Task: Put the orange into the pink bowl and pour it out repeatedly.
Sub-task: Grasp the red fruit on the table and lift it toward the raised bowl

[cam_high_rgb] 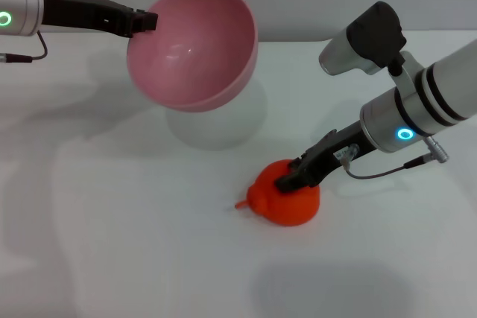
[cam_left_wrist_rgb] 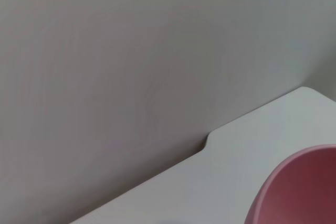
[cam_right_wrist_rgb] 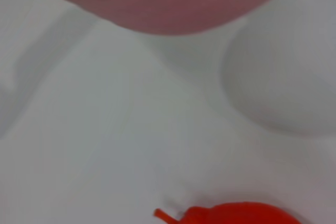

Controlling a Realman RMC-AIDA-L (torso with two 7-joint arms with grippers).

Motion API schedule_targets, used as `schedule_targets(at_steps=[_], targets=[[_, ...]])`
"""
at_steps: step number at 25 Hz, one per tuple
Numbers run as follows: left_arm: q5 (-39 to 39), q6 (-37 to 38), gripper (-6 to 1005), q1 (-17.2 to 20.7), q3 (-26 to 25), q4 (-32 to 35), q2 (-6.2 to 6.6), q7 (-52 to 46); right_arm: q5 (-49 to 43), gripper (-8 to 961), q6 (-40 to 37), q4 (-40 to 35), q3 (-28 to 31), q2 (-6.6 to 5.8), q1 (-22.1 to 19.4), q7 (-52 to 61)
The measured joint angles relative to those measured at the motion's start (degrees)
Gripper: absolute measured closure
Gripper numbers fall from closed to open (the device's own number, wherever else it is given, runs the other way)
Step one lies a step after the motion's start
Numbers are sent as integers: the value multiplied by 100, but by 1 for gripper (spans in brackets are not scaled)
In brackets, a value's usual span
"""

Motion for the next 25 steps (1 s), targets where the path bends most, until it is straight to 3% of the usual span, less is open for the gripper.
schedule_targets(at_steps=[15, 20, 25], targets=[[2, -98, 955, 74, 10, -9, 23, 33, -142, 680, -96, -162, -4, 4, -34, 159], [3, -102, 954, 84, 16, -10, 19, 36, -146, 864, -149, -165, -4, 4, -39, 154], [2, -103, 954, 84, 4, -21, 19, 48, -148, 902, -155, -305, 39, 4, -117, 170]])
